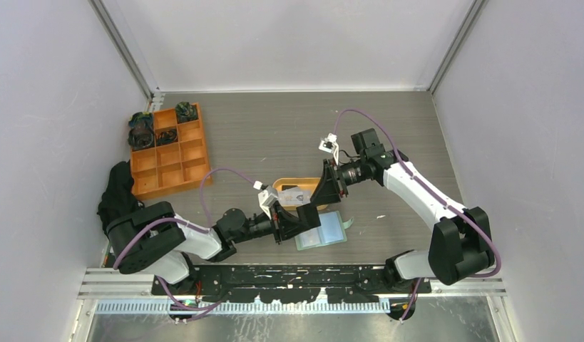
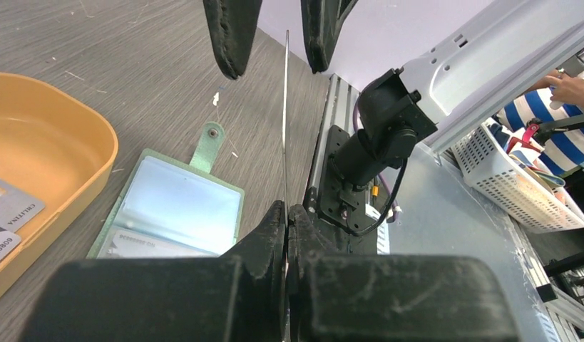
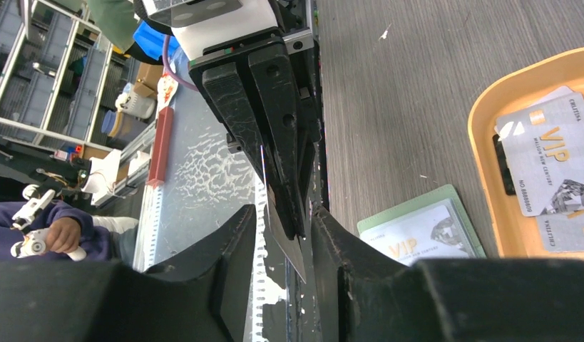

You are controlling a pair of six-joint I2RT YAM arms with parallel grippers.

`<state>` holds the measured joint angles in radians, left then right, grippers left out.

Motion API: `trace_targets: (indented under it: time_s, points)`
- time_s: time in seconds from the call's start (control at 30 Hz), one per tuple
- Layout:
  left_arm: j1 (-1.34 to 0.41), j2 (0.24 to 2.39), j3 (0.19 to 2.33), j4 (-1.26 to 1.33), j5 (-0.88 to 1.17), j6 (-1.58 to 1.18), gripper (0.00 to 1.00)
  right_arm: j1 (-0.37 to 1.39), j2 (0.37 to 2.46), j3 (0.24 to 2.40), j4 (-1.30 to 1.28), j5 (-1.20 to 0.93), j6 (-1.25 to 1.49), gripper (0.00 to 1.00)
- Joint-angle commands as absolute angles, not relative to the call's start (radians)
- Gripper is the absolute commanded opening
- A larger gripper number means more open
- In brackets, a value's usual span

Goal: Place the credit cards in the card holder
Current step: Move the storage box to the center of the board.

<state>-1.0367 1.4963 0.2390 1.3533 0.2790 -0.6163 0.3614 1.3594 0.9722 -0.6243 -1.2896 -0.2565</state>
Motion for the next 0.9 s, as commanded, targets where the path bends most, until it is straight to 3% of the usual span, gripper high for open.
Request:
trace_targets:
  time_s: [0.0,0.13,0.3,0.33,0.43,0.53,0.63,0.73,0.83,0.87]
  points:
    - [-1.041,1.493,0.271,1.431,0.255,-0.639,0.0,0.383,1.345,0.99,-0.642,-1.332,-0.306,0.38]
    - [-1.041,1.492,0.27,1.431,0.244,-0.648,0.0,0.396,1.348,1.007,-0.721,-1.34,-0.406,0.32]
    - [-1.04,1.481,0.258,1.431,0.216,-0.657,0.0,0.397,1.352,1.03,-0.791,-1.344,-0.482,0.03]
    - [-1.04,1.478,0.254,1.431,0.208,-0.66,0.05,0.397,1.352,1.031,-0.794,-1.34,-0.483,0.01]
    - [-1.041,1.463,0.222,1.431,0.148,-0.671,0.33,0.382,1.343,1.021,-0.791,-1.319,-0.466,0.01]
    - [-1.039,1.439,0.159,1.427,0.089,-0.664,0.49,0.338,1.316,0.978,-0.726,-1.316,-0.383,0.01]
    - [-1.037,1.411,0.124,1.358,0.097,-0.623,0.51,0.301,1.27,0.914,-0.637,-1.268,-0.282,0.01]
    - [-1.038,1.367,0.173,1.124,0.165,-0.556,0.49,0.265,1.226,0.892,-0.619,-1.222,-0.276,0.01]
    - [-1.038,1.335,0.299,0.779,0.169,-0.469,0.42,0.225,1.22,0.915,-0.641,-1.201,-0.278,0.01]
    - [-1.038,1.332,0.331,0.687,0.152,-0.43,0.36,0.21,1.22,0.916,-0.643,-1.195,-0.278,0.01]
